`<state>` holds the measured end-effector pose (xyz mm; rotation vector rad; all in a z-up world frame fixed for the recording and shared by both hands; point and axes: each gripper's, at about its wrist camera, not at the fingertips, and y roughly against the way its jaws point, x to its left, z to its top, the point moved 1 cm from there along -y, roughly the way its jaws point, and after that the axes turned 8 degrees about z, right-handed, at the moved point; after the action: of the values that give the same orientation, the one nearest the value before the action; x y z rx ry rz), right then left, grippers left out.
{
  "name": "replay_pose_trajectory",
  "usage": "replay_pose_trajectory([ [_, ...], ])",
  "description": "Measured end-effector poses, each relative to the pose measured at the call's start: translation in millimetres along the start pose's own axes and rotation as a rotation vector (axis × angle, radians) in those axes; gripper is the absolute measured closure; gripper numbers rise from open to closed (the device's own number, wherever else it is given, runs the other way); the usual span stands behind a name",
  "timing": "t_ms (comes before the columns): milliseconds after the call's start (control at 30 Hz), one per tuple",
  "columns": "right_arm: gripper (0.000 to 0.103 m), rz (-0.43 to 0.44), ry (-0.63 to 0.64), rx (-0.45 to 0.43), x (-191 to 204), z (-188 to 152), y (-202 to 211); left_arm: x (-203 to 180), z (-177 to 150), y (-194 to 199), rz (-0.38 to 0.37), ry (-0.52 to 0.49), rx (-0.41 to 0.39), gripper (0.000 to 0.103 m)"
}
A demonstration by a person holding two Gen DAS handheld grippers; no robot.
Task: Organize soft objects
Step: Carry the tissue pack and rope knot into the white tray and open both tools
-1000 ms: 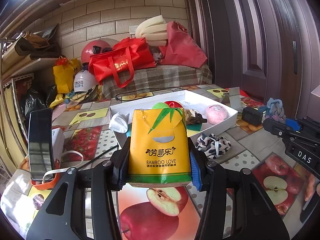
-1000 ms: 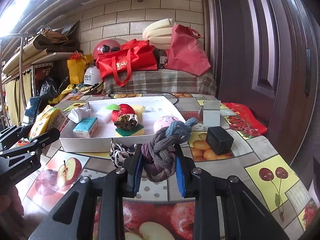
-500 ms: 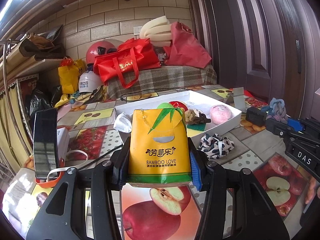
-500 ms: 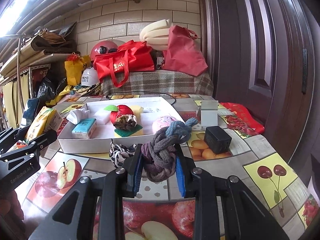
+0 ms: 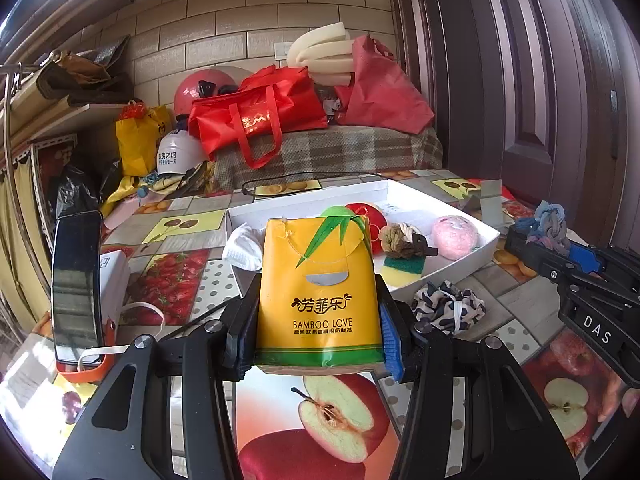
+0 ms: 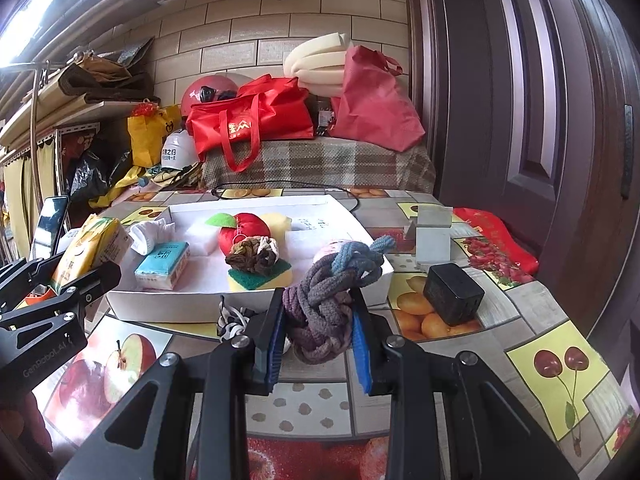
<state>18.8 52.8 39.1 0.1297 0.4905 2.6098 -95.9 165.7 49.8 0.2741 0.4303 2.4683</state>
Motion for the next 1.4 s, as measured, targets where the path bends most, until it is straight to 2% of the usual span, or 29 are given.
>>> replay_pose_trajectory([
  [833, 0.072, 0.006, 0.007, -0.024, 9, 25, -51, 27, 21, -61, 0.068, 0.07, 0.021, 0.053],
  [1067, 0.072, 0.058, 0.049, -0.046, 33, 33, -67, 38, 27, -75, 0.074, 0.115, 0.021, 0.053],
  [1200, 0.073, 0.101, 0.071, -0.029, 50, 38, -81, 47, 30, -81, 0.086, 0.153, 0.015, 0.053],
  [1400, 0.073, 0.146, 0.065, 0.005, 67, 44, -102, 68, 30, -95, 0.094, 0.242, 0.051, 0.053],
])
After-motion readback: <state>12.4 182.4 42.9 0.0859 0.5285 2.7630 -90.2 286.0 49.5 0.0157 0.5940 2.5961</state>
